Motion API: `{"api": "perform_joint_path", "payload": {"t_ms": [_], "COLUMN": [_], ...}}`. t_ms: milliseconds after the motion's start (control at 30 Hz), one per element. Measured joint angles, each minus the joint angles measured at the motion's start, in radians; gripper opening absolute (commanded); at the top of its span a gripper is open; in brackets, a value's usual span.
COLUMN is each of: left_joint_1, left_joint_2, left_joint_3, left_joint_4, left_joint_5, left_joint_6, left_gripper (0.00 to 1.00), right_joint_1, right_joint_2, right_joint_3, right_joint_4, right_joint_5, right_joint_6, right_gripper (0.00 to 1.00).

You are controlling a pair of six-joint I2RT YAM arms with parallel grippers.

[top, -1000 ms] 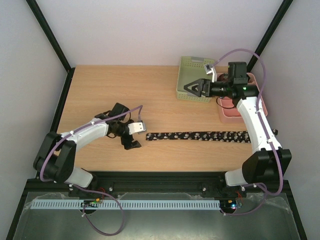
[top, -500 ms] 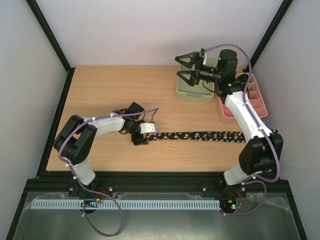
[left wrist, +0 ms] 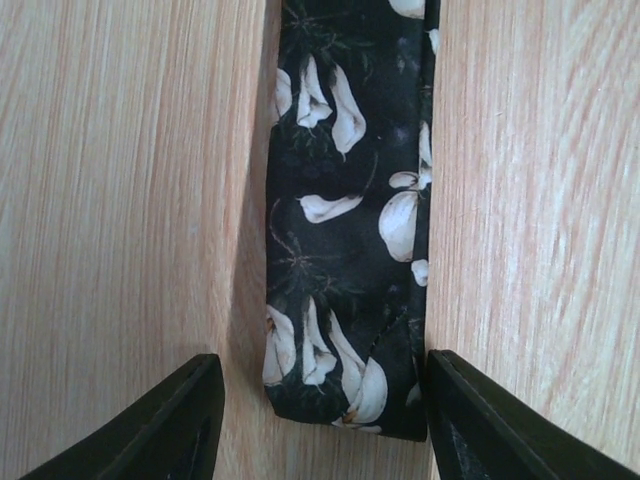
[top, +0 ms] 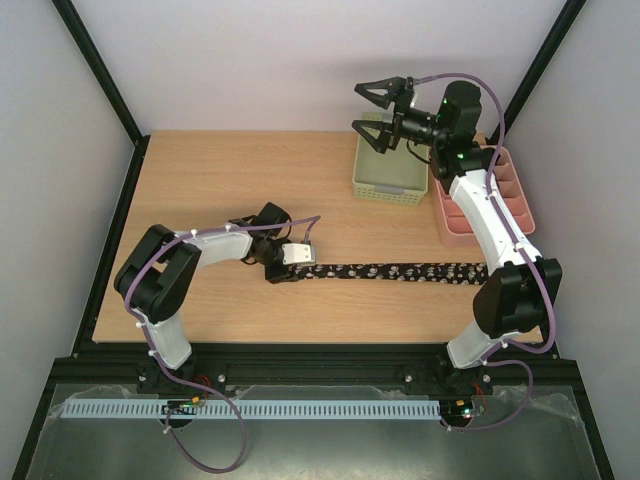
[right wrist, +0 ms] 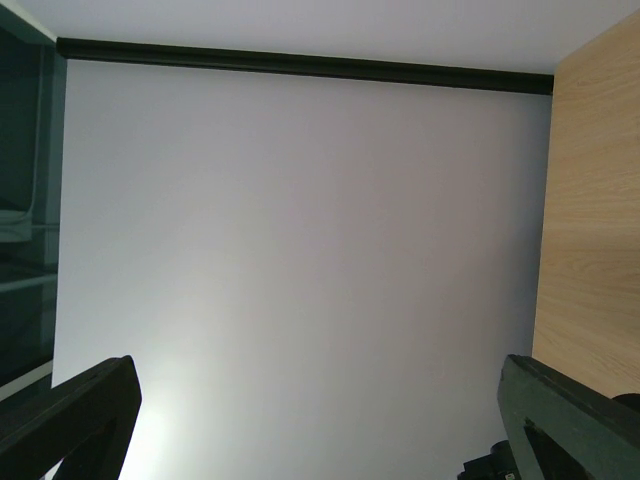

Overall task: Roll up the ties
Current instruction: Pick up the tie from the center of the board.

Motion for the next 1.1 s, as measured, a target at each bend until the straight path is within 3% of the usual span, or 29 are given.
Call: {"api": "perform_joint_path", "payload": {"t_ms": [233,467,800,900,1000,1100], "left_joint_1": [0.0,0.01,0.067,0.038,0.003,-0.022], "left_joint_2": [-0.002,-0.034,-0.111,-0.093,-0.052,-0.007], "left_joint_3": [-0.005,-0.005,0.045,0.141,0.247,0.315], "left_joint_4": [-0.008,-0.104,-0.276,-0.307,-0.312,-0.311], "left_joint_5": [0.026,0.05,0.083,0.112,0.135,0.154], "left_joint_6": [0.019,0.042,0.039,-0.009,-0.06,-0.099], "left_gripper": [0.34,0.26,0.29,0.32,0.33,0.33], "right_joint_1": [-0.006,-0.008,-0.01,-0.021,-0.046,-0.086], "right_joint_2": [0.004,0.004,0.004,0.008,0.027,0.048], "right_joint_3": [0.002,0.002,-0.061,-0.127,-0.164,-0.149], "right_joint_4": [0.002,-0.003,0.019,0.023,-0.047,-0.266], "right_joint_5": [0.0,0.0,-0.015,-0.071,-0.145,-0.176], "right_joint_6": [0.004,-0.003,-0.048,-0.104,-0.241,-0.487], "right_gripper": [0.99,0.99,0.99,0.91,0.85,0.82]}}
